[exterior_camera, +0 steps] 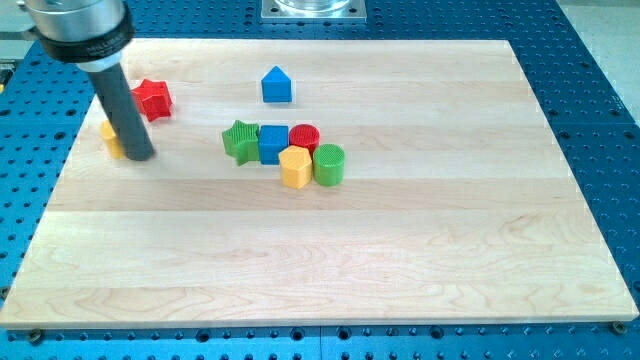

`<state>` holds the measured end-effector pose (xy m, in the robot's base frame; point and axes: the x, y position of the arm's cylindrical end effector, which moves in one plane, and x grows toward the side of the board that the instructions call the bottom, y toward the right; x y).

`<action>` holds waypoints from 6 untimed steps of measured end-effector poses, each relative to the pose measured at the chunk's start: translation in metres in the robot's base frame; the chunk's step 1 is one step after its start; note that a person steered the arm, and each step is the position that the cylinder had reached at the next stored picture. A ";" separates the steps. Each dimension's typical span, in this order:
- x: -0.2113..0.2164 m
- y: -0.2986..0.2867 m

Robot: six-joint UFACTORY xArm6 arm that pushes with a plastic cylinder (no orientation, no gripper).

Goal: Slide the blue triangle to the top right of the red star

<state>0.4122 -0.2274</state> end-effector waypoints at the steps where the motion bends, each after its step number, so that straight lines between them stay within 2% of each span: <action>1: -0.002 0.002; 2: -0.031 0.058; 3: -0.069 0.056; 4: -0.072 0.029; 6: -0.071 0.212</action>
<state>0.3408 -0.0151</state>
